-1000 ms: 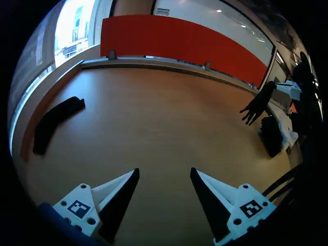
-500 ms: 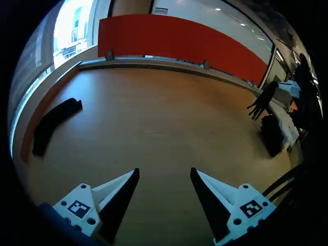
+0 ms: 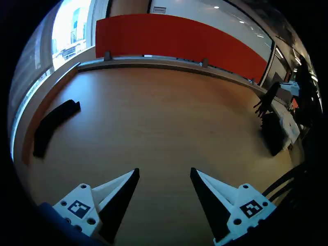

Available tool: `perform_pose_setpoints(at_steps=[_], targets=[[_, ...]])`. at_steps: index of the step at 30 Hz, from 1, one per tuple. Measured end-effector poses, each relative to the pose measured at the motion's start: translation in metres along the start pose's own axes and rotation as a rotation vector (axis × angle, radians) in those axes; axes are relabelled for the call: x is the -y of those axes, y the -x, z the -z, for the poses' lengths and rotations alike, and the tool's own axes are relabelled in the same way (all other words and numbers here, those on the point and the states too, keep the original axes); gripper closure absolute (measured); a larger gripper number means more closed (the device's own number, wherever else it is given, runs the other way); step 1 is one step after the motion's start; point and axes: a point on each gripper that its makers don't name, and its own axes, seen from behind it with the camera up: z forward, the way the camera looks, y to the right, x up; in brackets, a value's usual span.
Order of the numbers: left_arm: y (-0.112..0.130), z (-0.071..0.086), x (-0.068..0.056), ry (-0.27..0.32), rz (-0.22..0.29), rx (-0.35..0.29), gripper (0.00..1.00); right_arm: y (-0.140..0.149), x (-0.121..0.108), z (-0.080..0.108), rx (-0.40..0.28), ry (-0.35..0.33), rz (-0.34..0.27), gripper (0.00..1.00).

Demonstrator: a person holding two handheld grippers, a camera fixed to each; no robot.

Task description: Fold towel

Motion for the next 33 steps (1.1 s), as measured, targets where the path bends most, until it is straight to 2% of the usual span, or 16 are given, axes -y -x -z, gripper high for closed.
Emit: perform_pose_setpoints(at_steps=[12, 23, 33], targets=[[-0.002, -0.003, -0.012, 0.001, -0.011, 0.005, 0.08, 0.022, -0.037, 0.005, 0.034, 0.031, -0.012, 0.97], [-0.004, -0.005, -0.020, 0.012, -0.021, 0.011, 0.08, 0.034, -0.043, 0.015, 0.039, 0.042, -0.032, 0.97], [-0.003, -0.002, -0.018, 0.021, -0.024, 0.010, 0.08, 0.058, -0.043, 0.039, 0.059, 0.065, -0.056, 0.97]])
